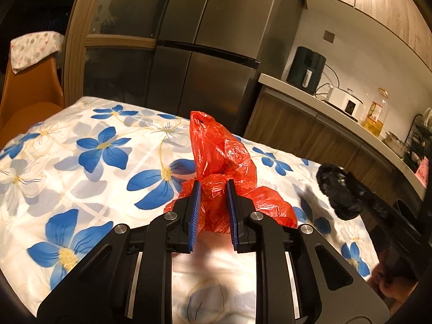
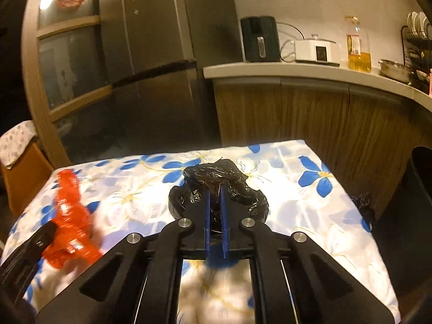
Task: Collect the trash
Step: 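Grasp the red plastic bag with the left tool while the right tool grasps the black bag, then carry red bag and black bag over the black bin and open both tools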
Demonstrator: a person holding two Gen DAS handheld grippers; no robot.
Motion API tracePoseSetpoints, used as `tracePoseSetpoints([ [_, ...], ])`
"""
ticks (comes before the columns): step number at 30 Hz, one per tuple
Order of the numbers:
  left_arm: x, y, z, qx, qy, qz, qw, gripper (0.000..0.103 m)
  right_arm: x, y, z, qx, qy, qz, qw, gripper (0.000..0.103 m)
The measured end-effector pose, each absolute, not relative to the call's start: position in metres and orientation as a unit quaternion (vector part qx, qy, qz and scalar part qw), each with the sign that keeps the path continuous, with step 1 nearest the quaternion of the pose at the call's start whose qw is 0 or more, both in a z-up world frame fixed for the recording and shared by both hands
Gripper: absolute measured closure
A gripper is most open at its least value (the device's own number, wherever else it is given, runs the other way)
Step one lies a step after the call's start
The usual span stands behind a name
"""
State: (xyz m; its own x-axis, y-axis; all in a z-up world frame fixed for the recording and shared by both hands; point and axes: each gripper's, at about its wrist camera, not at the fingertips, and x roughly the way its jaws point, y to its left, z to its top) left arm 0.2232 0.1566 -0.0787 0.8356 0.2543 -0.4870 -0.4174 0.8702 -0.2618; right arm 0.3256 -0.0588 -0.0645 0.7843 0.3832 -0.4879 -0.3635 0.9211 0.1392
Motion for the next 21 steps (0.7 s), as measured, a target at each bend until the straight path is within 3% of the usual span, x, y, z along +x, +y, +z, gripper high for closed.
tracePoseSetpoints([
  [21,0.181,0.074,-0.04,-0.132,0.207,0.144,0.959,0.085,0.23,-0.151,-0.015,0.037,0.203,0.189,0.96,0.096],
])
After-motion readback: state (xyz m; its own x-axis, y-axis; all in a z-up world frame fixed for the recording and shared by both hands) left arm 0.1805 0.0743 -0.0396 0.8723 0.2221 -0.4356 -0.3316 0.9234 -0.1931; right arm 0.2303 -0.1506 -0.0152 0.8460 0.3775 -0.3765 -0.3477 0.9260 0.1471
